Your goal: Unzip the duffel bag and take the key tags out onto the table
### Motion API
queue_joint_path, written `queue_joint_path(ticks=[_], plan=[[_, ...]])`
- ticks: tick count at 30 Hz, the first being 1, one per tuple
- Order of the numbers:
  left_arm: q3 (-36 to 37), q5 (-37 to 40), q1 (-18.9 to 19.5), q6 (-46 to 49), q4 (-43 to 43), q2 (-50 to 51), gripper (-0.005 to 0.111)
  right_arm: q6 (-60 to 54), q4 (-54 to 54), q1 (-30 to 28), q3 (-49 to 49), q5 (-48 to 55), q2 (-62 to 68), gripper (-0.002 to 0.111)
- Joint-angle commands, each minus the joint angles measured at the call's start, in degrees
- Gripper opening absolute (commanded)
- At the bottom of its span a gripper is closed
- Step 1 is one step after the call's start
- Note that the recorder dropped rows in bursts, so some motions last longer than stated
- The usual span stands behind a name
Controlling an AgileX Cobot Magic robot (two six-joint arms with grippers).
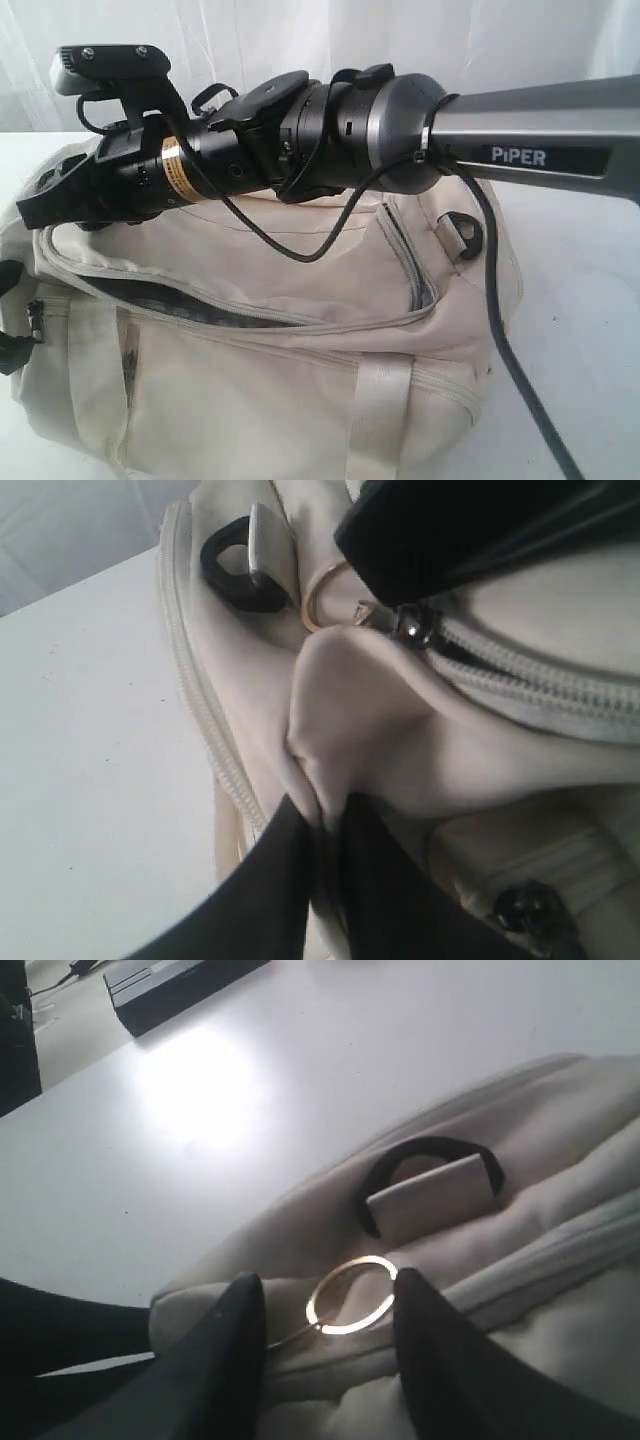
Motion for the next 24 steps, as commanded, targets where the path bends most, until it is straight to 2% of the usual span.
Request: queue_joint_path(ticks=[1,10,16,22,24], plan=[[-0.56,2.49,0.19,-0.26,1.12,-0.13,0.0,4.29,-0.21,-1.57,-0.25,-2.03,1.37,0.04],[-0.56,2.49,0.19,-0.26,1.12,-0.13,0.0,4.36,-0.21,-2.27,-2.47,-0.64,1.04,0.04],[-0.56,2.67,0.19,-0.26,1.12,-0.13,0.0,5.7,-0.21,-3.18,-2.97,1.03,2.48,0.054],[-0.56,2.19,0.19,-0.26,1.12,-0.13,0.0,9.86,-0.21,-3.18,-2.97,-4.14,5.54,0.054],[-0.56,2.11,0.19,-0.26,1.12,-0.13,0.0,9.86,3.0,-3.18,-2.97,-7.08,6.41,0.054]])
